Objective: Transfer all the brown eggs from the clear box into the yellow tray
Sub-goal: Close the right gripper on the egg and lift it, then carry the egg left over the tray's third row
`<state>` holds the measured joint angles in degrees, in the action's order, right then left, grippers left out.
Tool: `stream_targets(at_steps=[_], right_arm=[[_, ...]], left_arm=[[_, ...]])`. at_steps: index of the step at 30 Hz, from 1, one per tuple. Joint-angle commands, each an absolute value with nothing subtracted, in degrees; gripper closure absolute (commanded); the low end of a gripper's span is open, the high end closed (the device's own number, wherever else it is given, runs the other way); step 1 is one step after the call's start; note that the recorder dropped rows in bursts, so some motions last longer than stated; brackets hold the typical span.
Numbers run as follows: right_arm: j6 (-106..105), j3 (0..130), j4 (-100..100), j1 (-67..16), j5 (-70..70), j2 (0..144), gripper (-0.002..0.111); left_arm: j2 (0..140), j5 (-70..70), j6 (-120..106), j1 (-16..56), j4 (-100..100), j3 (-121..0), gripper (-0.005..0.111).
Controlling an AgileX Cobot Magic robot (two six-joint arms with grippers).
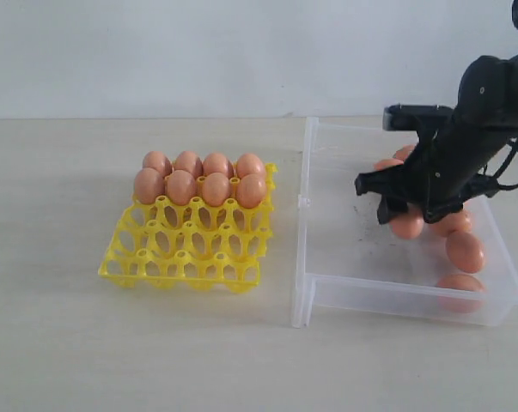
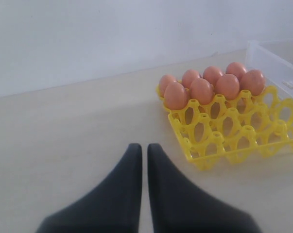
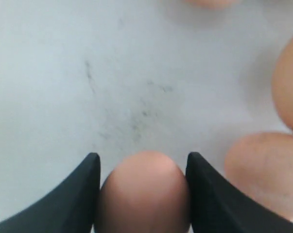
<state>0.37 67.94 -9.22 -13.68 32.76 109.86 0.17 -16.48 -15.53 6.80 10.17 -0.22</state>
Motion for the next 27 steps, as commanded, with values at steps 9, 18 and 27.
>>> stream_targets(at_steps=[9,18,27], right_arm=[[-0.8,58.5,-9.7,-26.1,-5.1,99.0,0.109],[1.3,57.2,-1.5,-36.5,-26.4,103.0,0.109],[19.2,60.2,20.9,-38.0,-58.1,117.1,0.109]], left_arm=[[0.0,-16.2,-15.5,7.1,10.1,0.0,0.103],[0.0,-16.2,-15.5,7.1,10.1,0.0,0.103],[0.0,-16.2,-15.5,7.1,10.1,0.0,0.103]])
